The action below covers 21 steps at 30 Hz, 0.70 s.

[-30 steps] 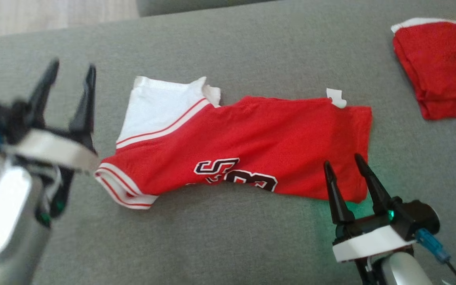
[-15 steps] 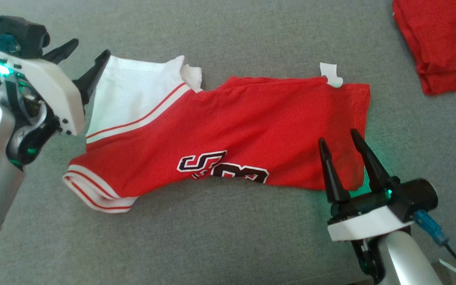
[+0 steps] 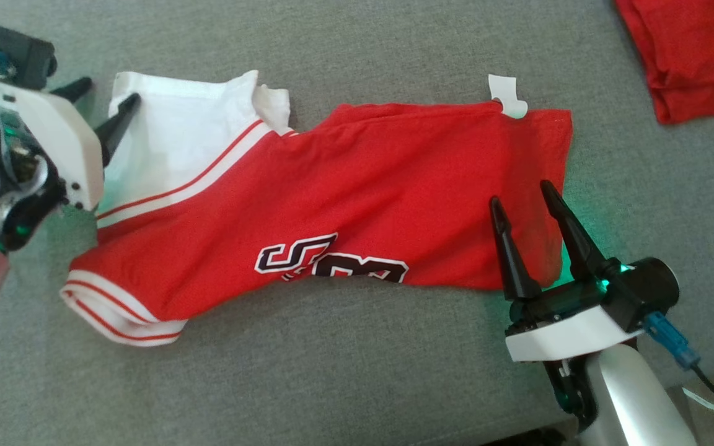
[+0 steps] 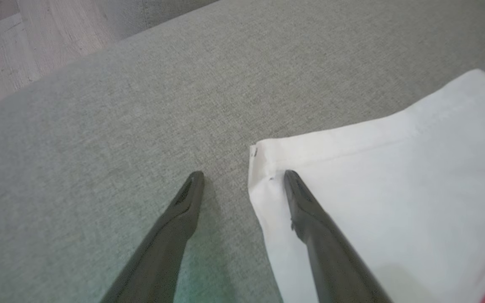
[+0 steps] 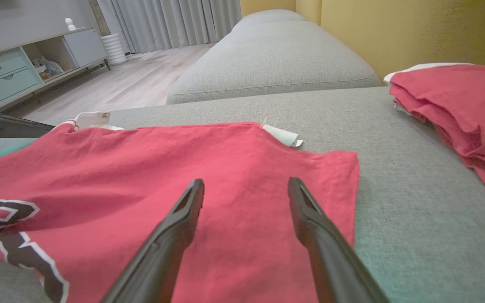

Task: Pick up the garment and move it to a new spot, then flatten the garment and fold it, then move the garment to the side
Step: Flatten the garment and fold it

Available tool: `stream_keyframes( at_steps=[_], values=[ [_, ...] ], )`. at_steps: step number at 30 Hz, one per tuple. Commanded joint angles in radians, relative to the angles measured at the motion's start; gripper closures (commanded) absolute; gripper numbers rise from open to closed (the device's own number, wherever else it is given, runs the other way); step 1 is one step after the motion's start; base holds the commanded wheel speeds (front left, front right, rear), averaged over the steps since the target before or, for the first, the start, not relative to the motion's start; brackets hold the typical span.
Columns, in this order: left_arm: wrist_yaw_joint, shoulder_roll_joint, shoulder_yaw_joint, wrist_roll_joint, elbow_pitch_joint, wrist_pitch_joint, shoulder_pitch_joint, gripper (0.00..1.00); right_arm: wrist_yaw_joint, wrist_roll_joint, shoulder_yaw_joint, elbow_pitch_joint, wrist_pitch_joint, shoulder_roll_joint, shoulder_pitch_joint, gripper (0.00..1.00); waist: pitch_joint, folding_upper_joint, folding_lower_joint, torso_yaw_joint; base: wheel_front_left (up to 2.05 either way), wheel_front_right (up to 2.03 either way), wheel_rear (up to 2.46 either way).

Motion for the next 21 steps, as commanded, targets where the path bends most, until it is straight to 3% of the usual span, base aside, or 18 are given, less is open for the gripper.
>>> stream_keyframes(
  at_steps=[1,7,8,9,10,21],
  values=[
    [-0.002,0.056,0.033,-0.005,-0.014,-0.009,-0.052,0.00,-0.001,0.008,0.024,-0.032,-0.003,-0.003,-0.012,0.00,0.006,0.0000,-0.0001,-0.005,0.00,0.00,0.00],
    [-0.002,0.064,-0.015,-0.023,0.009,-0.019,-0.086,0.00,-0.001,0.012,0.029,-0.031,-0.003,-0.003,-0.020,0.00,0.019,0.0000,-0.0001,-0.018,0.00,0.00,0.00],
    [-0.002,0.066,-0.025,-0.029,0.010,-0.017,-0.091,0.11,-0.001,0.012,0.030,-0.031,-0.003,-0.003,-0.021,0.00,0.021,0.0000,-0.0001,-0.020,0.00,0.00,0.00],
    [-0.002,0.069,-0.034,-0.037,0.009,-0.016,-0.095,0.65,-0.001,0.012,0.030,-0.031,-0.003,-0.003,-0.022,0.00,0.022,0.0000,-0.0001,-0.022,0.00,0.00,0.00],
    [-0.002,0.071,-0.042,-0.045,0.008,-0.016,-0.099,1.00,-0.001,0.012,0.029,-0.031,-0.003,-0.003,-0.023,0.00,0.024,0.0000,-0.0001,-0.024,0.00,0.00,0.00],
    [-0.002,0.110,-0.118,-0.020,-0.020,-0.191,-0.175,1.00,-0.001,-0.040,-0.042,0.005,-0.003,-0.026,-0.084,0.00,-0.004,0.0000,-0.0001,0.000,0.00,0.00,0.00]
  ],
)
